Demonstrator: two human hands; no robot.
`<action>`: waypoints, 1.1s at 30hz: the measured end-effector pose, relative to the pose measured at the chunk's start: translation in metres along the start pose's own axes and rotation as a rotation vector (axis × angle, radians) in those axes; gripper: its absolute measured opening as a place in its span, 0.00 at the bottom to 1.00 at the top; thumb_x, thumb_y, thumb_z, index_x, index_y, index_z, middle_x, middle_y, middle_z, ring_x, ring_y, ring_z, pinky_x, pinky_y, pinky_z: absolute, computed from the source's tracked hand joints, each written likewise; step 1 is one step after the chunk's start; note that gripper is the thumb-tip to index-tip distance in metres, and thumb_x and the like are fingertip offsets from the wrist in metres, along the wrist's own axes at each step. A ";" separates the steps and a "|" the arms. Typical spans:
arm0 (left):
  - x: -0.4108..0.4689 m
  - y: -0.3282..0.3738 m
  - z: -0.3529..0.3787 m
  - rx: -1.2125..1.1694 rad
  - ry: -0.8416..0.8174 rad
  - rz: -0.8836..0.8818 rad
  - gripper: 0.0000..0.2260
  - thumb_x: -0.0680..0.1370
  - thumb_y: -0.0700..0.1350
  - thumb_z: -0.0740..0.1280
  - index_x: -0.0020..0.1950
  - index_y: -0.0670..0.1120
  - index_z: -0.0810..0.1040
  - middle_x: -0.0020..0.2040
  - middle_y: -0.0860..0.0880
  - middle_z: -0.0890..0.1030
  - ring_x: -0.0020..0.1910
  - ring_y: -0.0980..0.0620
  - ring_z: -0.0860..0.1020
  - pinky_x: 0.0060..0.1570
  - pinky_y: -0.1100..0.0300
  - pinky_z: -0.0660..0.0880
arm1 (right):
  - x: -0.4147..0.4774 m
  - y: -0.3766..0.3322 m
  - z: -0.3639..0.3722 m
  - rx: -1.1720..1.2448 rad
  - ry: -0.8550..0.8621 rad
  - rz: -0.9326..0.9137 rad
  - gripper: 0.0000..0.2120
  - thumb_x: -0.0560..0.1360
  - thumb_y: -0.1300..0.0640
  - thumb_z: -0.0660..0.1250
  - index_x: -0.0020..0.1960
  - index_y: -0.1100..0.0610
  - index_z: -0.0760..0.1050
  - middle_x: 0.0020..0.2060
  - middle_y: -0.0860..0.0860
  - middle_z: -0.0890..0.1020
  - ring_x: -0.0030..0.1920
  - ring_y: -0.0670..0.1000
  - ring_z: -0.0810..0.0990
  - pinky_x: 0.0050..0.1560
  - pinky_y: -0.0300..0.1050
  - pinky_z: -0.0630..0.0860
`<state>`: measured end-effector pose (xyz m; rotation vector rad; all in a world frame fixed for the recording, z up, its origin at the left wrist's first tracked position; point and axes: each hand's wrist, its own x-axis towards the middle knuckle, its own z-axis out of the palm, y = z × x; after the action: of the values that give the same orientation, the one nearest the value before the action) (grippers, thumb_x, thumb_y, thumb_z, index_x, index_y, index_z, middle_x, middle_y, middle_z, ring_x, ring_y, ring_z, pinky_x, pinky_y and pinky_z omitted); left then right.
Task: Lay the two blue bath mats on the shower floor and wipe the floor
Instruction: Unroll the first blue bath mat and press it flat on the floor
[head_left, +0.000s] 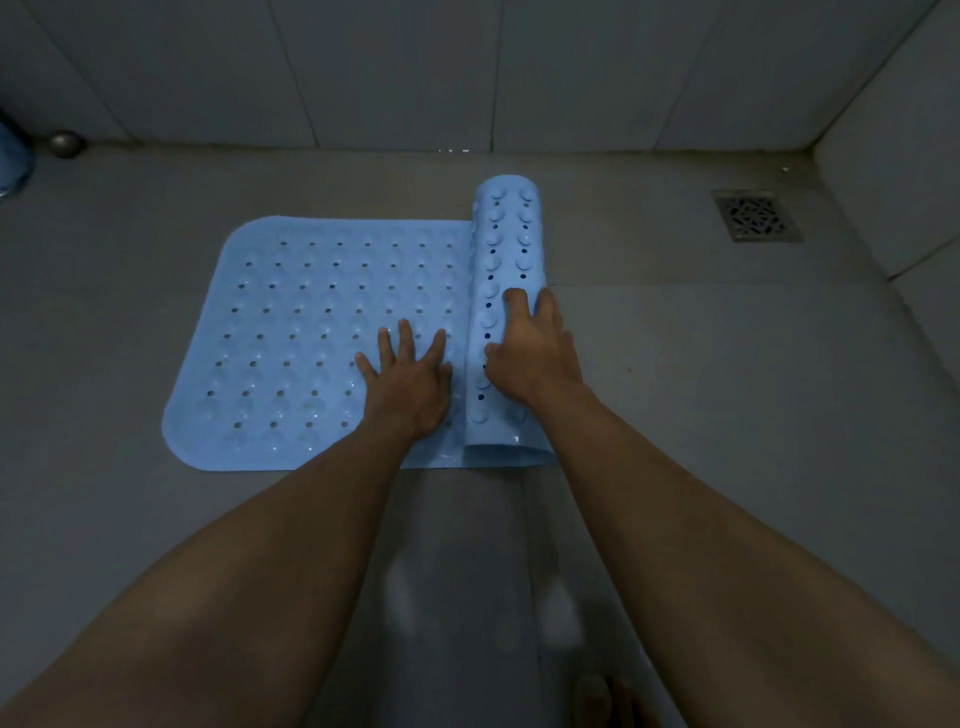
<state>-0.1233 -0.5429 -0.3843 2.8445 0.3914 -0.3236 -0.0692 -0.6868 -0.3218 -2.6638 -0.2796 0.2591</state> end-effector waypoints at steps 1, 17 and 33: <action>0.000 0.004 0.001 0.009 0.002 -0.004 0.24 0.84 0.57 0.47 0.81 0.56 0.50 0.81 0.42 0.45 0.79 0.37 0.42 0.73 0.32 0.42 | -0.001 0.005 -0.001 0.003 0.002 -0.003 0.31 0.72 0.57 0.67 0.73 0.54 0.60 0.72 0.61 0.59 0.71 0.64 0.62 0.68 0.65 0.64; 0.012 0.024 0.006 0.009 -0.117 -0.116 0.29 0.79 0.69 0.40 0.78 0.64 0.36 0.79 0.44 0.31 0.77 0.41 0.32 0.69 0.29 0.34 | 0.005 0.052 -0.020 0.089 -0.188 0.100 0.48 0.74 0.34 0.65 0.81 0.54 0.42 0.79 0.59 0.40 0.79 0.60 0.42 0.77 0.61 0.50; 0.033 0.063 0.009 0.028 -0.051 -0.107 0.35 0.74 0.75 0.41 0.78 0.64 0.38 0.80 0.44 0.34 0.75 0.31 0.32 0.65 0.25 0.31 | 0.001 0.090 -0.021 -0.178 0.011 0.129 0.39 0.73 0.55 0.65 0.80 0.50 0.53 0.78 0.65 0.48 0.76 0.66 0.53 0.73 0.63 0.55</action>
<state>-0.0763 -0.5962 -0.3879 2.8416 0.5340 -0.4244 -0.0500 -0.7747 -0.3444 -2.8635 -0.1331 0.2711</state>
